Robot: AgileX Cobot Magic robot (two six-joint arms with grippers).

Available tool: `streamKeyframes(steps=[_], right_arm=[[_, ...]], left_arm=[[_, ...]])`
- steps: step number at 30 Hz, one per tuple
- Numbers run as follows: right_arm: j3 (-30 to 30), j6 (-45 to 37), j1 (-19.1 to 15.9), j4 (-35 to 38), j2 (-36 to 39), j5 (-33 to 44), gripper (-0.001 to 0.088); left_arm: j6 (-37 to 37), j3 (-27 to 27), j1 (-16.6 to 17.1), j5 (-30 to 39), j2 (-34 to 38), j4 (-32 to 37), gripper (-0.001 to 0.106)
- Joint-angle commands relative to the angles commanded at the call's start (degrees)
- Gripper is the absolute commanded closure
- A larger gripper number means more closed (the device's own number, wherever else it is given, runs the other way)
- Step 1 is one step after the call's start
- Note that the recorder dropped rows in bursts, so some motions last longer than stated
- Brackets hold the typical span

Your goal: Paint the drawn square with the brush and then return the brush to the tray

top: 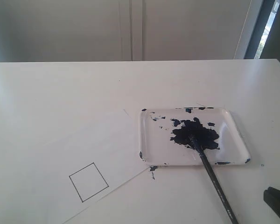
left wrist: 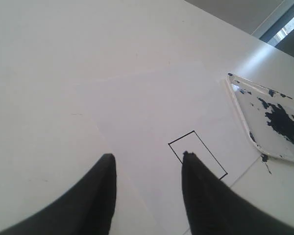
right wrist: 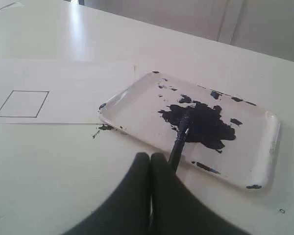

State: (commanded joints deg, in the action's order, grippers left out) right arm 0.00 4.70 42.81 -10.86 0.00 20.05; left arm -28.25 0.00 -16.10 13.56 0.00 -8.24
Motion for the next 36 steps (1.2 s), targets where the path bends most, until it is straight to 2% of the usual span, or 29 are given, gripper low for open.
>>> streamKeyframes(steps=[18,24,26,30,33,36], right_arm=[[0.0,0.0,0.0,0.0,0.0,0.0,0.0868],[0.0,-1.4,0.0,-2.91,0.0,-0.57,0.0868],[0.0,-1.4,0.0,-2.91,0.0,-3.77,0.0868],[0.0,0.47,0.0,-2.67,0.0,-16.62,0.0868],[0.0,4.06,0.0,-2.53,1.25,-29.11,0.0868],[0.0,7.42,0.0,-2.53,7.01,-42.27,0.0868]], left_arm=[[0.0,0.0,0.0,0.0,0.0,0.0,0.057],[0.0,0.0,0.0,0.0,0.0,0.0,0.057],[0.0,0.0,0.0,0.0,0.0,0.0,0.057],[0.0,0.0,0.0,0.0,0.0,0.0,0.057],[0.0,0.0,0.0,0.0,0.0,0.0,0.057],[0.0,0.0,0.0,0.0,0.0,0.0,0.057]])
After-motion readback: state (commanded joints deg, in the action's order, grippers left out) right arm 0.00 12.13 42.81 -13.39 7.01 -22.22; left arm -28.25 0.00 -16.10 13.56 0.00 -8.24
